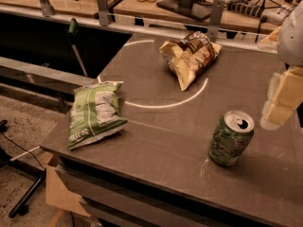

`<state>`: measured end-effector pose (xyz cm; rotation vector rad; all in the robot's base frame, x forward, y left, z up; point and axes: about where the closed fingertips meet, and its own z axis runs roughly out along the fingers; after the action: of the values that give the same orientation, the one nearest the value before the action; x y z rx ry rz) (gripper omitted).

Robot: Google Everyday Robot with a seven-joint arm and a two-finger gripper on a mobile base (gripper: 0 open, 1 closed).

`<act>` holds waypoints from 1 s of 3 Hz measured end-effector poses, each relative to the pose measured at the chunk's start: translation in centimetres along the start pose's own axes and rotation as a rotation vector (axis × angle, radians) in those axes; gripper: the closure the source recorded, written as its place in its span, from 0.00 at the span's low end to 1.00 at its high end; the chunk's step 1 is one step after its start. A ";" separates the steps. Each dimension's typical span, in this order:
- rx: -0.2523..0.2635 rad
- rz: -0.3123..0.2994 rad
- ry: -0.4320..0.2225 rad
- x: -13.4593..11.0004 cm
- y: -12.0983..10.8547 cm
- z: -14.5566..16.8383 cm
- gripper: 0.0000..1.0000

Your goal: Move brown chip bag near green jalapeno chip bag

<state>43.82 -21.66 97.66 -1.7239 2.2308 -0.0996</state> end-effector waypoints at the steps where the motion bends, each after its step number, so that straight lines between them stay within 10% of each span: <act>1: 0.000 0.000 0.000 0.0 0.0 0.0 0.00; 3: 0.112 0.183 -0.205 -1.2 -4.8 -0.1 0.00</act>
Offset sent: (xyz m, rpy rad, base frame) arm 0.0364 0.0001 0.0220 0.2849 -0.1125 -0.1282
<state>48.52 -21.85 99.20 -1.3989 2.1749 -0.0056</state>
